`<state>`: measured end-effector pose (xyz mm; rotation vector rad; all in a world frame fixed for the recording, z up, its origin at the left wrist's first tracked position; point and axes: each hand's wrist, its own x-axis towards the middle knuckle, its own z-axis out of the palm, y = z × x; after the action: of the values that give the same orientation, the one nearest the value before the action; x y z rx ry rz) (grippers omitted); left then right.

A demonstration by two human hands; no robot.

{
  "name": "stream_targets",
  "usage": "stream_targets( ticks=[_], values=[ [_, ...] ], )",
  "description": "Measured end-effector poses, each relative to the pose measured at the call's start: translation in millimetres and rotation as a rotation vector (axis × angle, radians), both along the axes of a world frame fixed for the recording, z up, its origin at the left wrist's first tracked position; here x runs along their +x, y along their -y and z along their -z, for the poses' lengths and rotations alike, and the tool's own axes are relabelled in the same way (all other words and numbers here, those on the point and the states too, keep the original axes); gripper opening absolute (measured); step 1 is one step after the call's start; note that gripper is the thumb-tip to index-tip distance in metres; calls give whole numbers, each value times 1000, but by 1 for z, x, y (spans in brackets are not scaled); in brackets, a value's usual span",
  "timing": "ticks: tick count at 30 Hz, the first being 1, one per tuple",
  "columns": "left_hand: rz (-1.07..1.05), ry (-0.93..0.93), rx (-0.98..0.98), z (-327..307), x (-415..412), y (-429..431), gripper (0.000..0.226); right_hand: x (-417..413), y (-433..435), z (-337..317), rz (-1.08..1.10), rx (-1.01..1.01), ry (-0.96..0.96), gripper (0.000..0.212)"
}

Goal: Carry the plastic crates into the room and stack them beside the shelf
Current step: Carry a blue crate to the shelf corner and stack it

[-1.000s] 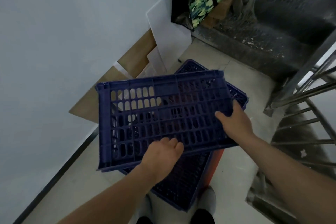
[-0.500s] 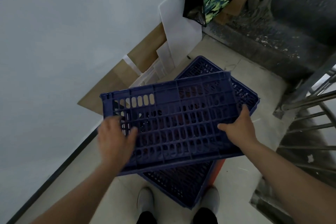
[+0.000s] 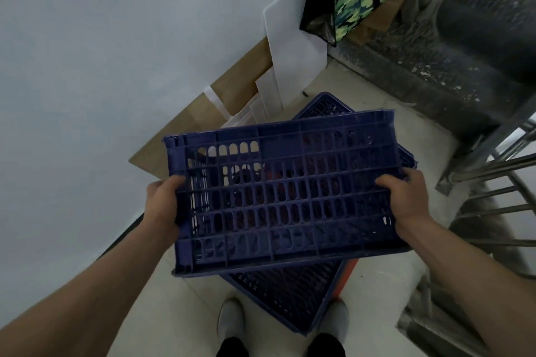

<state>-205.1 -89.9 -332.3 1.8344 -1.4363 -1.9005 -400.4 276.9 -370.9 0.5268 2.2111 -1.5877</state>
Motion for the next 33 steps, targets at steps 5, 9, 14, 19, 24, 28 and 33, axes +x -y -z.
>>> stream_targets(
  ticks=[5,9,14,19,24,28,33],
  values=[
    [-43,-64,85,-20,-5,-2,71,10,-8,-2,88,-109,-64,96],
    [75,34,194,-20,9,-4,86,33,-16,-8,270,-192,157,110],
    [39,73,251,-15,34,-3,89,51,-34,-22,274,-144,286,67],
    [103,17,357,-11,55,16,73,50,-60,-31,193,-173,472,81],
    [405,195,362,-1,69,19,46,46,-59,-59,-78,-193,615,80],
    [481,380,198,18,76,-1,35,56,-48,-46,-226,27,574,54],
    [385,394,108,32,83,-8,36,71,-50,-8,-54,224,402,62]
  ],
)
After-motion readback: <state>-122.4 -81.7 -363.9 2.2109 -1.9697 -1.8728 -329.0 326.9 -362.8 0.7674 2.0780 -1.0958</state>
